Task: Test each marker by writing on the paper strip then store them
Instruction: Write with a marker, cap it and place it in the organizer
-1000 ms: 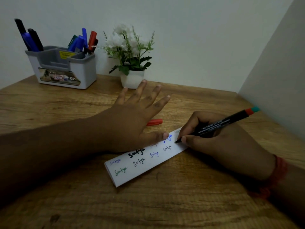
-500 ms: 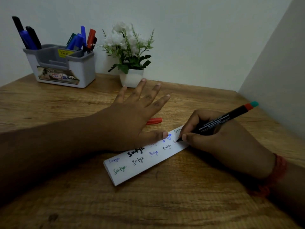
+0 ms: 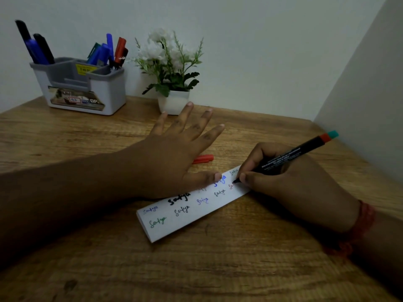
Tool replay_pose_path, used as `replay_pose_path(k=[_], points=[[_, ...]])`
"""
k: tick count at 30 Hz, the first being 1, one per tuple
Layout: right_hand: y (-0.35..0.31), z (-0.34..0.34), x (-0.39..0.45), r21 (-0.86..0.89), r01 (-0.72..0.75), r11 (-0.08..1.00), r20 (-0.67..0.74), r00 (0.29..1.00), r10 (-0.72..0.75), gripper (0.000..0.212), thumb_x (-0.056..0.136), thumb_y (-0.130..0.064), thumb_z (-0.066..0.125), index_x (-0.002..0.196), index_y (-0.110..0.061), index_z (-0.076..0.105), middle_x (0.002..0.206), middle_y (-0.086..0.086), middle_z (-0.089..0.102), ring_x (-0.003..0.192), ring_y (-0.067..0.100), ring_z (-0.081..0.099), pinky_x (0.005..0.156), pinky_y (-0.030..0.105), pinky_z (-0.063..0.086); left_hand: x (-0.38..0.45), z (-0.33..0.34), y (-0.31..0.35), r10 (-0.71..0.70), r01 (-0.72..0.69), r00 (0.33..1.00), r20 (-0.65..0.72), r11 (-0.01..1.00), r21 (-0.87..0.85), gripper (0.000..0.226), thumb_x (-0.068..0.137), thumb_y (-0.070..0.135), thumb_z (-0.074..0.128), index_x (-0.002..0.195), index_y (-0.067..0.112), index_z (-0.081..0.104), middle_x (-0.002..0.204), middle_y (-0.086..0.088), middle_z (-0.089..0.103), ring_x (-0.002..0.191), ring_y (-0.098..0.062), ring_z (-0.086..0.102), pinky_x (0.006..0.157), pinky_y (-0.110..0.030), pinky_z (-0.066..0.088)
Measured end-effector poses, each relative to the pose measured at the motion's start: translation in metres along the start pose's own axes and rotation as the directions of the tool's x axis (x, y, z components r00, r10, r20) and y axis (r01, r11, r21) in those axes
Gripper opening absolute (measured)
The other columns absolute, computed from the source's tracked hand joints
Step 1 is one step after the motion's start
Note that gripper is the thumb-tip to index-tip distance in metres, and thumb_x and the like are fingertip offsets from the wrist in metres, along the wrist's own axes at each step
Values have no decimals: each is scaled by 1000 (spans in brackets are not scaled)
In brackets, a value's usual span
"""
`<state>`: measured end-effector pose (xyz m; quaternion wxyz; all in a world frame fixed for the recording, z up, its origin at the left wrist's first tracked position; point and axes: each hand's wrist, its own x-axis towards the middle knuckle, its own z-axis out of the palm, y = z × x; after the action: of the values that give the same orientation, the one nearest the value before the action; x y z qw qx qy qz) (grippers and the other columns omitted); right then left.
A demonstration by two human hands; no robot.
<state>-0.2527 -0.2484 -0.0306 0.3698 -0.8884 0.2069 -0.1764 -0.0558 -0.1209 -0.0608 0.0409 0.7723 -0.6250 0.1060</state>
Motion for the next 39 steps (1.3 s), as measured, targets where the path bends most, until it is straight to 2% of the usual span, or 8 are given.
replay_pose_path(k=[4, 8, 20, 23, 30, 39], points=[[0, 0, 0, 27, 2, 1000, 0, 1000, -2, 10, 82, -12, 74, 75, -18, 71, 79, -6, 73, 65, -3, 63, 51, 11, 44, 0, -1, 0, 3, -3, 1000, 7, 1000, -9, 85, 77, 86, 10, 141, 47, -29, 153, 11, -38, 137, -18, -40, 113, -61, -11], [0, -1, -1, 38, 9, 999, 5, 1000, -9, 9, 83, -14, 74, 76, -19, 71, 81, -5, 74, 70, 2, 66, 55, 15, 50, -1, -1, 0, 6, -6, 1000, 1, 1000, -4, 85, 79, 86, 11, 143, 46, -28, 153, 10, -37, 138, -18, -40, 113, -60, -11], [0, 0, -1, 3, 9, 1000, -26, 1000, -9, 9, 82, -12, 74, 76, -18, 71, 82, -5, 74, 74, 4, 67, 54, 16, 50, 0, -1, -1, 3, -3, 1000, 9, 1000, -3, 87, 77, 87, 11, 143, 45, -28, 152, 11, -38, 137, -17, -41, 113, -60, -12], [-1, -1, -2, 9, 14, 1000, -11, 1000, -14, 11, 81, -8, 73, 75, -16, 70, 81, -3, 74, 75, 9, 67, 58, 21, 53, 0, -1, -1, 3, -3, 1000, 8, 1000, 5, 87, 78, 86, 12, 143, 45, -28, 152, 11, -39, 137, -17, -41, 113, -59, -13], [1, 0, 0, 7, 4, 1000, -37, 999, -4, 9, 83, -12, 73, 76, -18, 71, 81, -5, 74, 68, 1, 65, 52, 11, 47, 1, -2, 0, 3, -3, 1000, 16, 1000, 13, 87, 78, 85, 12, 143, 45, -29, 152, 10, -39, 137, -18, -41, 113, -58, -13], [1, 0, 1, -3, -9, 1000, -37, 999, 9, 8, 83, -14, 73, 76, -18, 71, 83, -6, 74, 76, 3, 66, 56, 10, 48, 0, -3, 0, 1, -1, 1000, 24, 1000, 6, 87, 77, 87, 10, 142, 45, -29, 151, 12, -40, 136, -17, -42, 113, -58, -13]])
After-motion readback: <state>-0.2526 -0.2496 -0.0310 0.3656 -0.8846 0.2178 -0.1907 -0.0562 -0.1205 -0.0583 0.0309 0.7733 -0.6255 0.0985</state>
